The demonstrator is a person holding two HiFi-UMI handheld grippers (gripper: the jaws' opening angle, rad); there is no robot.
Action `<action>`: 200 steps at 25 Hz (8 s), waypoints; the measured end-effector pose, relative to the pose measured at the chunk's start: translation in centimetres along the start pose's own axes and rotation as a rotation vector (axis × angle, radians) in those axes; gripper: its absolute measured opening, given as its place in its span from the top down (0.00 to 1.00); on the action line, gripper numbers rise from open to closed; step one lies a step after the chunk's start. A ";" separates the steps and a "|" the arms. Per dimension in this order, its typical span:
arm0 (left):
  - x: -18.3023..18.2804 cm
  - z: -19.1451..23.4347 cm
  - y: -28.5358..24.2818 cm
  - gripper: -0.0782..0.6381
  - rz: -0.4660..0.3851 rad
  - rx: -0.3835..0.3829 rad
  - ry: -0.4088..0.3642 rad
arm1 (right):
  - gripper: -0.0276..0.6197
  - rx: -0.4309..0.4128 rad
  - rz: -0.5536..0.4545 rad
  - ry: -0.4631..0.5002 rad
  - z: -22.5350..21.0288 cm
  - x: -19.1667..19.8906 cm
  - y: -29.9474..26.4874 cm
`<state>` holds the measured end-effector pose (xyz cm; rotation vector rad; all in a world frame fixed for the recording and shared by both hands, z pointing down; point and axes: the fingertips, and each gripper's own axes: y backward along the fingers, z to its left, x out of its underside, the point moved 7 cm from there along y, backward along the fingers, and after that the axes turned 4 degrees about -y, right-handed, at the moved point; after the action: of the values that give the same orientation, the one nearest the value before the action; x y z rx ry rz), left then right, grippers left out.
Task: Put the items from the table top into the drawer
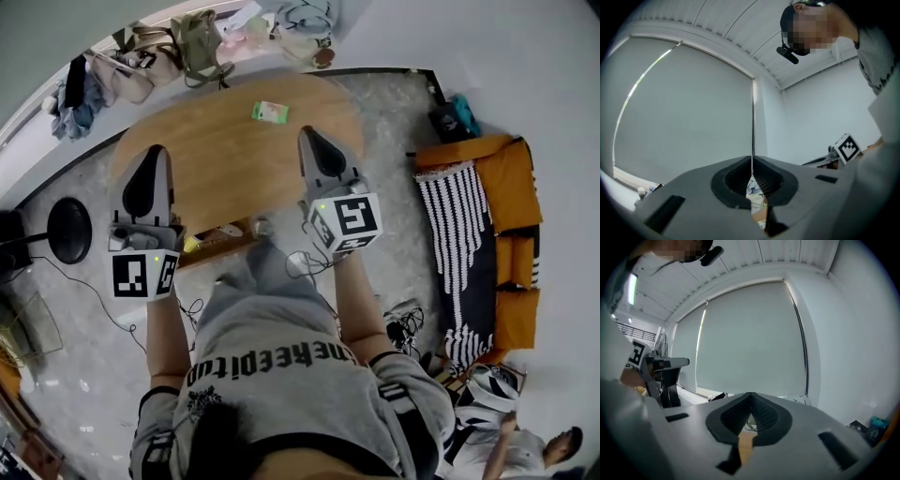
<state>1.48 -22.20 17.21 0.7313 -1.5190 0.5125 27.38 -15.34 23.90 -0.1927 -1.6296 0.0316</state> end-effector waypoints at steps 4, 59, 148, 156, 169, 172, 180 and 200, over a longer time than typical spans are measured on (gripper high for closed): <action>2.1 0.4 -2.6 0.87 0.032 -0.023 0.012 | 0.95 -0.051 0.099 0.001 -2.8 3.1 -4.0; 31.6 1.7 -12.0 0.87 0.445 0.023 0.119 | 0.39 -0.624 0.946 0.474 -17.8 44.6 -30.8; 21.3 2.9 35.3 0.87 0.235 -0.500 0.084 | 0.42 -0.726 0.793 0.248 24.5 46.4 -0.7; 22.5 3.1 36.0 0.87 0.246 -0.512 0.101 | 0.42 -0.784 0.912 0.385 25.0 49.8 -0.7; 23.7 3.4 36.9 0.87 0.282 -0.529 0.112 | 0.41 -0.796 1.084 0.460 24.4 53.8 -0.8; 23.7 3.6 36.6 0.87 0.276 -0.540 0.114 | 0.41 -0.770 1.114 0.450 24.4 54.3 -1.2; 24.3 3.6 36.4 0.87 0.292 -0.541 0.116 | 0.41 -0.686 1.165 0.459 24.2 55.8 -1.8; 25.3 3.8 36.0 0.87 0.321 -0.535 0.116 | 0.40 -0.508 1.146 0.366 23.2 57.8 -2.3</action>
<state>-26.39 -3.41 45.89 0.0426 -1.5754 0.3508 0.85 -7.05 79.73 -1.4140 -0.9555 0.4301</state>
